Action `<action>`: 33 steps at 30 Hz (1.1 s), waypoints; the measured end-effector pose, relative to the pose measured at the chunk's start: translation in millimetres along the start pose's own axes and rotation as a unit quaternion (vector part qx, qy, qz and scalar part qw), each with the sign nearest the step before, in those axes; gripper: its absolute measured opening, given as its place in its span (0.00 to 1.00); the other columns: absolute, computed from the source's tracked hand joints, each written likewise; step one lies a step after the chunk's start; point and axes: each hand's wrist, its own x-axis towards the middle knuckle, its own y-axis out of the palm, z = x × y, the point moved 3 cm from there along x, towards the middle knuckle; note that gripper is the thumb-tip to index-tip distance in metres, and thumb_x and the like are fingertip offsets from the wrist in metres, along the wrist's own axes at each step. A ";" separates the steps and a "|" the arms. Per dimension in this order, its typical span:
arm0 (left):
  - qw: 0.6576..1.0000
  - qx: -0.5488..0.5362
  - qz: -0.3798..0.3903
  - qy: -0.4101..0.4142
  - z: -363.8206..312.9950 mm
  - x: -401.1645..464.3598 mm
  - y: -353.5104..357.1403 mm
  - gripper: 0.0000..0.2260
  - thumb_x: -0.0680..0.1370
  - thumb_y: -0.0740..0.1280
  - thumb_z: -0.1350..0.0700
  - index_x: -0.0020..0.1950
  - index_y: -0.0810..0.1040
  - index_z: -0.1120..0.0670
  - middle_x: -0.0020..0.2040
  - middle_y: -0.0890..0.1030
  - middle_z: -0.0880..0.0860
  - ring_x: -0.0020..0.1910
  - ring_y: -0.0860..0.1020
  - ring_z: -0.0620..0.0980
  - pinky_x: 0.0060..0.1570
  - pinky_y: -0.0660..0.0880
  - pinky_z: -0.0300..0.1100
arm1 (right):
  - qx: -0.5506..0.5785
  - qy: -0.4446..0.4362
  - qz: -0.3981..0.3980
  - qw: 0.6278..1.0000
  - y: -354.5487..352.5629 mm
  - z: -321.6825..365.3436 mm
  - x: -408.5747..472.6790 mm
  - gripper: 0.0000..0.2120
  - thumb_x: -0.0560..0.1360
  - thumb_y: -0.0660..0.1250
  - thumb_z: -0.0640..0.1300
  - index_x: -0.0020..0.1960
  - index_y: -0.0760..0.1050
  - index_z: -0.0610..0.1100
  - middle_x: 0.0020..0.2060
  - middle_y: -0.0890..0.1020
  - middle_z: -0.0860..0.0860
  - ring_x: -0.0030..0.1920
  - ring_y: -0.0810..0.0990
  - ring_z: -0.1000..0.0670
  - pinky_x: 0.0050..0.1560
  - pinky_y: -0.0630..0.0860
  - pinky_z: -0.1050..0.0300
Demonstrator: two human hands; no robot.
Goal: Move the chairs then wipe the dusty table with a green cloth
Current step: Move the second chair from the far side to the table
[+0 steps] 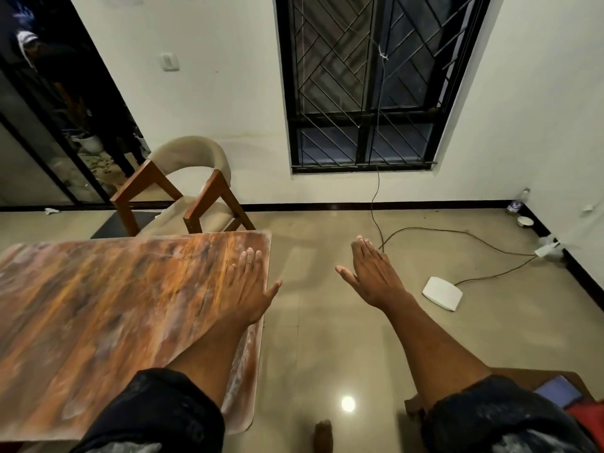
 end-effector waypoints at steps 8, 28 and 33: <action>1.000 0.004 0.016 -0.025 -13.6 123.5 7.9 0.53 0.72 0.23 0.25 0.87 0.43 0.59 0.87 0.43 0.60 0.87 0.44 0.58 0.85 0.46 0.57 | -0.014 -0.005 0.021 1.000 -12.1 -41.6 113.6 0.40 0.81 0.45 0.68 0.80 0.57 0.38 0.84 0.56 0.38 0.85 0.54 0.41 0.82 0.59 0.45; 0.988 -0.008 0.028 -0.152 -28.9 398.5 -3.2 0.40 0.86 0.48 0.33 0.86 0.35 0.55 0.86 0.35 0.56 0.86 0.36 0.54 0.83 0.38 0.53 | -0.035 -0.125 0.049 0.990 -30.5 -128.3 429.1 0.40 0.85 0.47 0.65 0.85 0.48 0.38 0.85 0.51 0.40 0.86 0.48 0.43 0.84 0.52 0.47; 0.981 -0.004 0.005 -0.194 -9.2 440.0 5.8 0.40 0.85 0.47 0.31 0.87 0.38 0.54 0.87 0.38 0.55 0.86 0.37 0.53 0.81 0.36 0.51 | -0.025 -0.191 0.061 0.979 -24.1 -117.6 501.1 0.38 0.86 0.49 0.64 0.85 0.50 0.38 0.85 0.54 0.40 0.86 0.50 0.43 0.84 0.51 0.48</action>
